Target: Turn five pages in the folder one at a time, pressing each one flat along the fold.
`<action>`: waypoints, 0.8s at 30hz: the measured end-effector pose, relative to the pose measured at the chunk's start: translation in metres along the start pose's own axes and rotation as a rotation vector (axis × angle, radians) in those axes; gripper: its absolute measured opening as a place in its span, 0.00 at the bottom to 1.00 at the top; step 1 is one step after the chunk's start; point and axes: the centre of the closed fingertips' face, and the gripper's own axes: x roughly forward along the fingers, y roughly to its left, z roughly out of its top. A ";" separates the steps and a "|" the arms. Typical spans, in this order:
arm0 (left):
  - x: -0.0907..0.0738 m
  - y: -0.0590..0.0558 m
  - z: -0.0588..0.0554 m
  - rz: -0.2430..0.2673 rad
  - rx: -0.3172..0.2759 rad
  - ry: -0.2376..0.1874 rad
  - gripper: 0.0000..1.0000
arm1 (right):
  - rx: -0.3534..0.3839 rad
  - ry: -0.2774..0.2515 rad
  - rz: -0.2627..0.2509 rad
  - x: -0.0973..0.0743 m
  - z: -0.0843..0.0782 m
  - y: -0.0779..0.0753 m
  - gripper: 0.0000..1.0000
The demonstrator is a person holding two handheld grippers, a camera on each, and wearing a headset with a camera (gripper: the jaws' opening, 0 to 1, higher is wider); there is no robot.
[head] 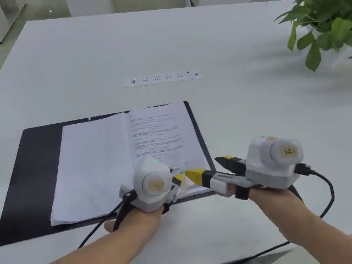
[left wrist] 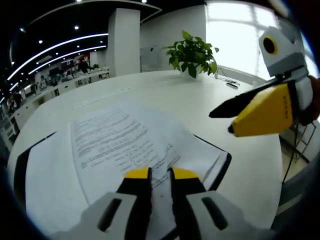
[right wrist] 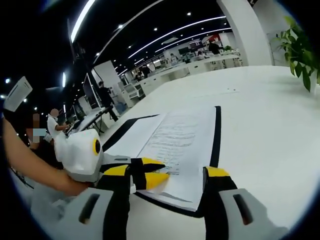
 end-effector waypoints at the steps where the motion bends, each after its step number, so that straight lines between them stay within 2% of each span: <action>1: 0.000 0.000 0.000 0.000 0.000 0.000 0.13 | 0.004 0.010 0.001 0.003 -0.001 -0.003 0.53; 4: 0.000 0.000 0.000 0.000 0.001 -0.002 0.13 | 0.021 0.046 0.011 0.014 -0.005 -0.010 0.48; 9: 0.000 0.000 0.000 0.002 -0.003 -0.004 0.13 | 0.031 0.067 0.009 0.029 -0.007 -0.022 0.46; 15: 0.001 0.000 0.000 0.006 -0.007 -0.007 0.13 | 0.065 0.107 0.022 0.038 -0.014 -0.030 0.39; 16: 0.001 0.000 0.000 0.006 -0.006 -0.006 0.13 | 0.095 0.124 0.036 0.039 -0.017 -0.029 0.35; 18: 0.001 0.000 0.000 0.007 -0.008 -0.006 0.13 | 0.098 0.122 0.034 0.039 -0.018 -0.032 0.28; 20: 0.001 0.001 -0.001 0.008 -0.008 -0.006 0.13 | 0.131 0.126 0.029 0.039 -0.020 -0.034 0.22; 21: 0.001 0.001 -0.001 0.008 -0.011 -0.005 0.13 | 0.199 0.127 0.032 0.039 -0.020 -0.034 0.20; 23: 0.001 0.001 -0.001 0.010 -0.011 -0.005 0.13 | 0.202 0.101 0.026 0.037 -0.016 -0.037 0.16; 24: 0.001 0.001 -0.001 0.011 -0.015 -0.004 0.13 | 0.204 0.109 0.025 0.037 -0.018 -0.038 0.13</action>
